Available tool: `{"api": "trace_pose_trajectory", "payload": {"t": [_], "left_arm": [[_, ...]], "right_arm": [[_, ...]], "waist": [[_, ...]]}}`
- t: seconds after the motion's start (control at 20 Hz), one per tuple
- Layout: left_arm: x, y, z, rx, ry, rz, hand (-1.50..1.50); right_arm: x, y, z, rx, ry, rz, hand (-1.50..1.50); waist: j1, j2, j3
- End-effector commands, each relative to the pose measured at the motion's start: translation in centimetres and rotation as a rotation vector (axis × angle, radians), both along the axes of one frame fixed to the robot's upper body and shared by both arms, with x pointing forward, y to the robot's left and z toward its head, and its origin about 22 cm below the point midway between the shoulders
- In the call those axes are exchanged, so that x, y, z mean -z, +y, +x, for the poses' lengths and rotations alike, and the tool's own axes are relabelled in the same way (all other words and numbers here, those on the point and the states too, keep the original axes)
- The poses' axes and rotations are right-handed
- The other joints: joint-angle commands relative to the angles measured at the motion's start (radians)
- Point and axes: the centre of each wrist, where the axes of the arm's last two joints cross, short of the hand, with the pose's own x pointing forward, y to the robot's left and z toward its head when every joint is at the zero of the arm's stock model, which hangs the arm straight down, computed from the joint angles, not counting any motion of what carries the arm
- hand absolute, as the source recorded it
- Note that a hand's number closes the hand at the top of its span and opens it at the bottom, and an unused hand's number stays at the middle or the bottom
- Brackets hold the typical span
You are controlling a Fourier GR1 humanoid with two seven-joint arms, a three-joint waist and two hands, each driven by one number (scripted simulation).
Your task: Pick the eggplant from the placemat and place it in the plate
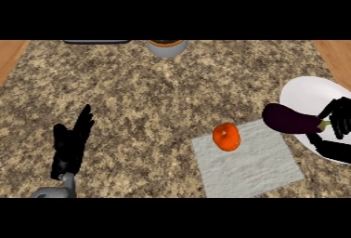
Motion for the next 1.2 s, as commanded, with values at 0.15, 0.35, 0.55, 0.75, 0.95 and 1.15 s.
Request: {"api": "trace_pose_trajectory", "payload": {"t": [0.15, 0.35, 0.55, 0.75, 0.95, 1.15], "left_arm": [[-1.2, -0.4, 0.8, 0.017, -0.002, 0.005, 0.00], [0.5, -0.4, -0.2, 0.018, -0.011, 0.006, 0.00], [1.2, 0.1, -0.8, 0.027, 0.008, 0.006, 0.00], [-0.7, -1.6, 0.1, 0.032, -0.008, 0.009, 0.00], [-1.1, -0.3, 0.5, 0.023, -0.006, 0.014, 0.00], [0.9, -1.5, 1.3, 0.038, -0.012, -0.004, 0.00]], "right_arm": [[0.1, -4.2, 0.5, 0.161, 0.017, 0.065, 1.50], [-0.9, -4.8, 4.0, 0.198, 0.021, 0.084, 1.50], [-0.6, -7.2, 5.1, 0.229, 0.065, 0.050, 1.50], [2.4, -9.5, 7.4, 0.248, 0.082, 0.008, 1.50], [2.2, -11.3, 8.1, 0.241, 0.218, -0.026, 1.50], [4.3, -10.6, 9.7, 0.195, 0.332, -0.003, 1.50]], "waist": [[0.009, 0.003, 0.001], [0.015, 0.004, 0.000], [0.016, 0.004, 0.000], [0.028, 0.007, 0.001], [0.028, 0.007, 0.001], [0.027, 0.009, 0.001]]}}
